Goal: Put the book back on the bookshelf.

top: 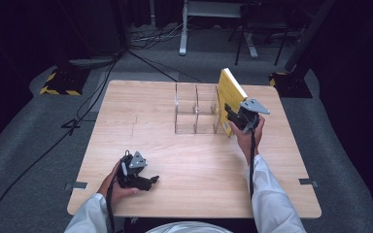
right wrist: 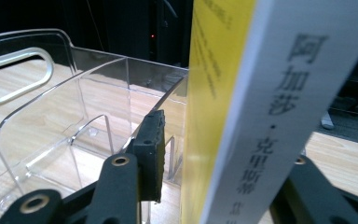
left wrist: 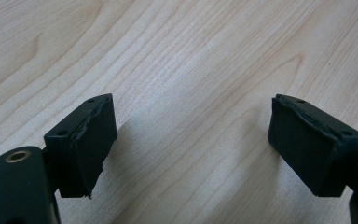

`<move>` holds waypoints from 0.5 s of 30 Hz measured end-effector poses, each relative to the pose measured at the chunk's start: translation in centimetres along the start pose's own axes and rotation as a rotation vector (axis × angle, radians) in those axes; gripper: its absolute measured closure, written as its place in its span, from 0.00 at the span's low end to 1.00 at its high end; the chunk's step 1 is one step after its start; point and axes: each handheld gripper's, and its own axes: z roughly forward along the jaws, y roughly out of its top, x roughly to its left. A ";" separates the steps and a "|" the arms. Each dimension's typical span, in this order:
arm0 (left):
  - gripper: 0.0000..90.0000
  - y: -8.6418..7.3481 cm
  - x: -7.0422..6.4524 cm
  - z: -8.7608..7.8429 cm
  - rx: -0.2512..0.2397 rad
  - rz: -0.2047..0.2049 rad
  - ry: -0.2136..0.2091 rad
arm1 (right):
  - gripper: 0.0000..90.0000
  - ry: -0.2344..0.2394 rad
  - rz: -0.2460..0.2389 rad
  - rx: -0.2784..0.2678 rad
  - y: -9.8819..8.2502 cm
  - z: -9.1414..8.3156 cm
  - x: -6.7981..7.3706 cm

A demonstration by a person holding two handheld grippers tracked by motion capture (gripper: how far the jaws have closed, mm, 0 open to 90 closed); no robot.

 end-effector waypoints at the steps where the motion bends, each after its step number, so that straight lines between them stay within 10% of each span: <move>1: 0.18 0.0 0.0 0.0 0.000 0.000 0.000 | 0.63 0.001 -0.004 0.004 0.0 -0.1 0.1; 15: 0.18 0.0 0.0 0.0 0.000 0.000 -0.001 | 0.56 0.006 -0.016 0.024 0.2 -1.0 -0.3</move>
